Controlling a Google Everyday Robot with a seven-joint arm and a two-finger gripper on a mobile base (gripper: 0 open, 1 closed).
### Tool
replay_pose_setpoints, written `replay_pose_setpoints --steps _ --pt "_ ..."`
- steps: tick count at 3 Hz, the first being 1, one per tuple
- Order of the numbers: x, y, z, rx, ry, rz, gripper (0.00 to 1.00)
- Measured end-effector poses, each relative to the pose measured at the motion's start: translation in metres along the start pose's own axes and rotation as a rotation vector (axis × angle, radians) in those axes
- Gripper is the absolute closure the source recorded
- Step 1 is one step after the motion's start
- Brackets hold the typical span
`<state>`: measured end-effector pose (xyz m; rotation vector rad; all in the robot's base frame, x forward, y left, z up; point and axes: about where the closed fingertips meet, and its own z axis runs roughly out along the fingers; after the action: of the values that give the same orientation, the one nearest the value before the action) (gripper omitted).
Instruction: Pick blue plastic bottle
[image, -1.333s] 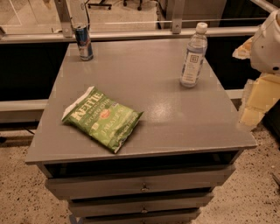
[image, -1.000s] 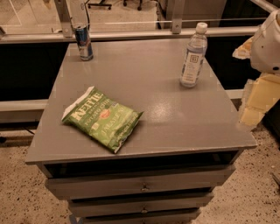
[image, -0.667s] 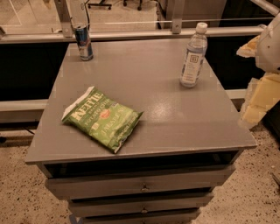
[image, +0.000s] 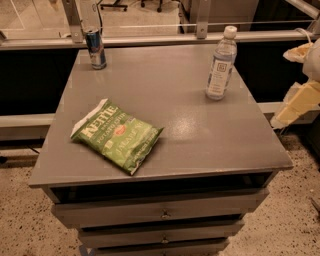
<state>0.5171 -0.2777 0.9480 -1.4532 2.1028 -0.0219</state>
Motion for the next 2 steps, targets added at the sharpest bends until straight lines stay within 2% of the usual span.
replay_pose_setpoints --steps 1,2 --pt "0.004 -0.032 0.028 0.043 -0.151 0.068 0.00" --pt "-0.004 -0.056 0.059 0.076 -0.313 0.135 0.00"
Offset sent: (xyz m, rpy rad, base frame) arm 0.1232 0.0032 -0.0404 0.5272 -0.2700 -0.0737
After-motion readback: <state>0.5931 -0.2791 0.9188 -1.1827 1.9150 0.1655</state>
